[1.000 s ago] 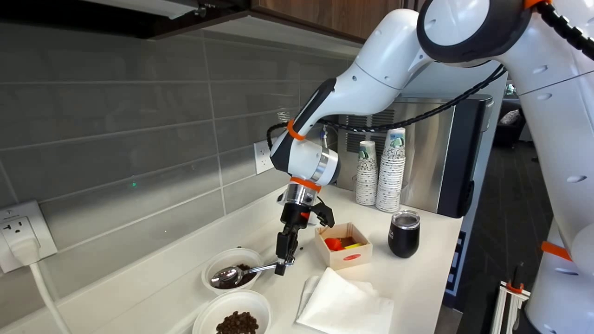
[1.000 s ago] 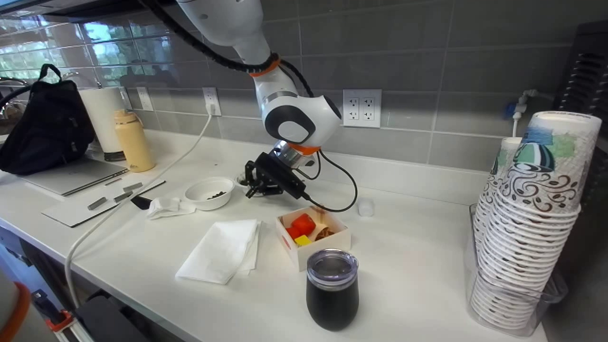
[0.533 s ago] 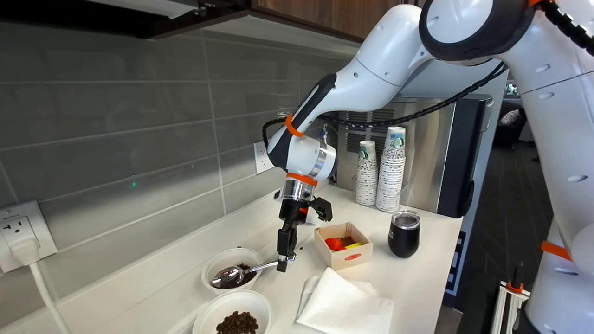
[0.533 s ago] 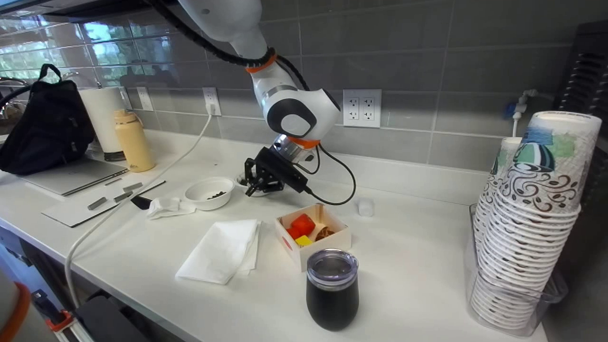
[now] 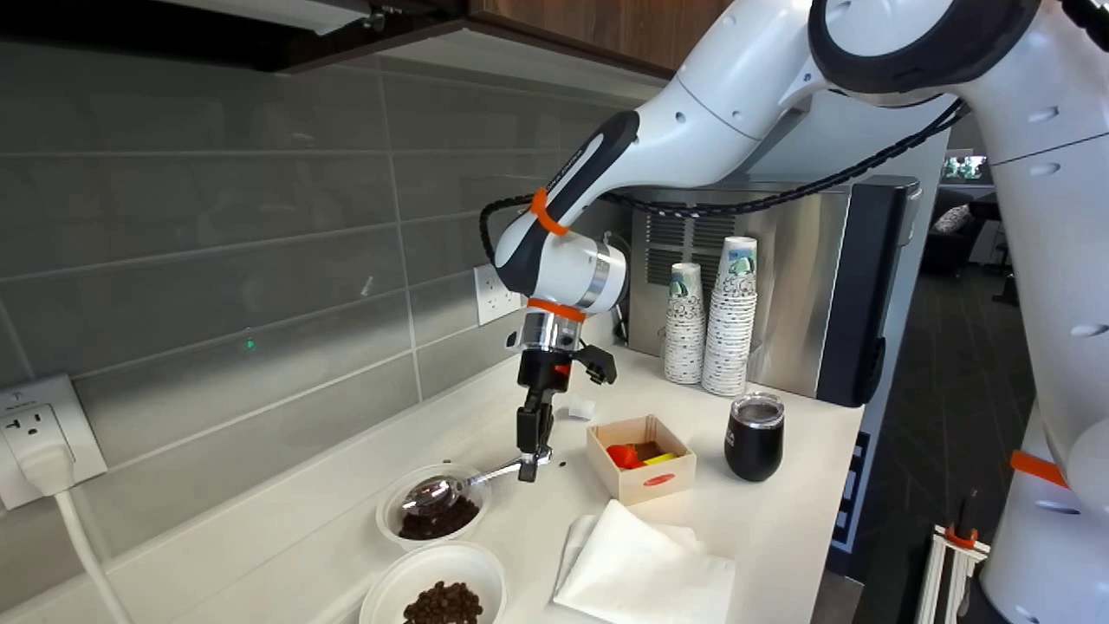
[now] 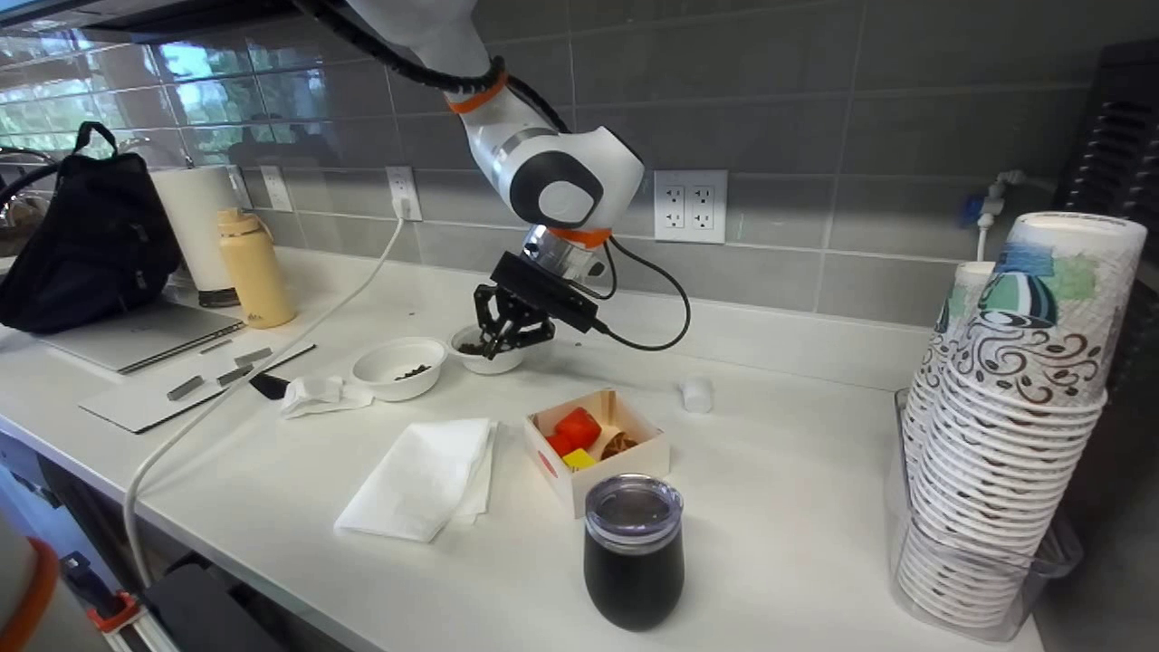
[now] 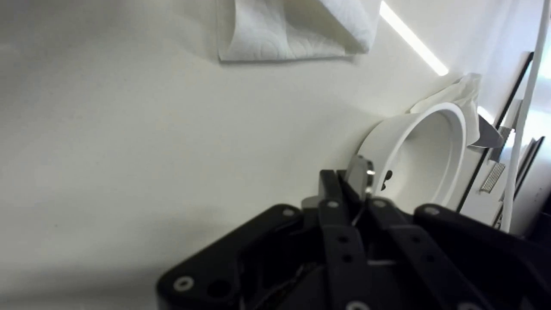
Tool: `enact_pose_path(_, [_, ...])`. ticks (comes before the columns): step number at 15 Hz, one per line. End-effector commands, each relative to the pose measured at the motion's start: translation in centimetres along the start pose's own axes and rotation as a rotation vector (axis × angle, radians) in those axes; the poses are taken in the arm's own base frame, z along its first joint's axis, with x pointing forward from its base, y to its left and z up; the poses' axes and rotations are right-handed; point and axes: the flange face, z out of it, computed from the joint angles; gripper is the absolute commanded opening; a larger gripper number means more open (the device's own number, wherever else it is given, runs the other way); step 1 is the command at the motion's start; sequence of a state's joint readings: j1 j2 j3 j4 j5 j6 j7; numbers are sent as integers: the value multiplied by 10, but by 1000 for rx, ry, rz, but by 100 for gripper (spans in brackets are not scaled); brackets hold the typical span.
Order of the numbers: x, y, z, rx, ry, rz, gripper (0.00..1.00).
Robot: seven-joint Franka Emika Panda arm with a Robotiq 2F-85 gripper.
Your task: Move the contents of one bowl to the next bowl
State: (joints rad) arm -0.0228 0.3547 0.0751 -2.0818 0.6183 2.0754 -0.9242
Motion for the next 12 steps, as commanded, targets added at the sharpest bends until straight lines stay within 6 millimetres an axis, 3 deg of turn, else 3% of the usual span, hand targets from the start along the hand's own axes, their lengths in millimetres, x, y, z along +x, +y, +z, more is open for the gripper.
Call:
enact_pose_path(1, [5, -10, -4, -75, 22, -9, 1])
enact_pose_path(6, [10, -10, 6, -191, 74, -34, 1])
enact_pose_path(12, [5, -10, -5, -309, 154, -56, 1])
